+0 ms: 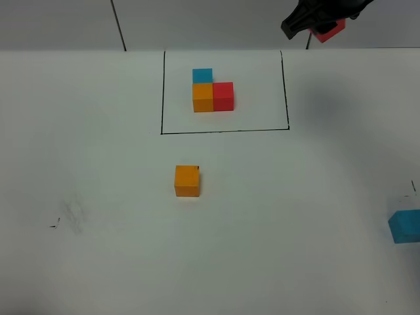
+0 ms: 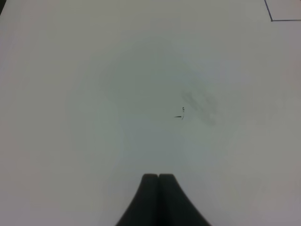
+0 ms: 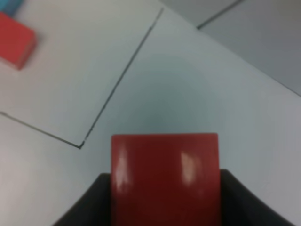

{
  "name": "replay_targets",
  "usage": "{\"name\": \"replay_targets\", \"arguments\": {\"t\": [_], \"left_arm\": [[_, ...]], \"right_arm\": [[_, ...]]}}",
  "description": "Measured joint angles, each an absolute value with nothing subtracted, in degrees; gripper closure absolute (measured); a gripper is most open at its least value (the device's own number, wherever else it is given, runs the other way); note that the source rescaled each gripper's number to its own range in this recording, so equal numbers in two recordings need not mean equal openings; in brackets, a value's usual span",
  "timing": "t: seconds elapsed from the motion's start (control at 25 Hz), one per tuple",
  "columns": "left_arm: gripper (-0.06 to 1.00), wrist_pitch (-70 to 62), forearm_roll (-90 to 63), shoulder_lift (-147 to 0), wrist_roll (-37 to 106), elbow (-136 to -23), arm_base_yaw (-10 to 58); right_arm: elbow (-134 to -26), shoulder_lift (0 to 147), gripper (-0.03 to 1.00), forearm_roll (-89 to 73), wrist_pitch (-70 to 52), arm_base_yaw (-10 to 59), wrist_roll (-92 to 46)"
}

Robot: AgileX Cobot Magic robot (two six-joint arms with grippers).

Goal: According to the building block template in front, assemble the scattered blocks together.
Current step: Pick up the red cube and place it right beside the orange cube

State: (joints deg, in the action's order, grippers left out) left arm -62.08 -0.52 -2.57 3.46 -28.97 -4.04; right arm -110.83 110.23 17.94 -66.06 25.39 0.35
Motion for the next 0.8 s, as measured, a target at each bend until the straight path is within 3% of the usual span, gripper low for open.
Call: {"name": "replay_targets", "arguments": {"t": [0.16,0.32,0.64,0.8], "left_arm": [[0.94,-62.1,-0.5,-2.6,3.5,-29.0,-4.0],[0.94,-62.1,-0.5,-2.6,3.5,-29.0,-4.0],[0.94,-62.1,-0.5,-2.6,3.5,-29.0,-4.0],[0.94,-62.1,-0.5,-2.6,3.5,-29.0,-4.0]], "right_arm": [[-110.8,110.2,0.54,21.6,-69.3,25.3,10.6],[-110.8,110.2,0.54,21.9,-69.8,25.1,11.5],[-110.8,110.2,0.54,15.6,-69.8,25.2,3.2],[-110.8,110.2,0.54,12.0,-69.8,25.8,-11.0]]}}
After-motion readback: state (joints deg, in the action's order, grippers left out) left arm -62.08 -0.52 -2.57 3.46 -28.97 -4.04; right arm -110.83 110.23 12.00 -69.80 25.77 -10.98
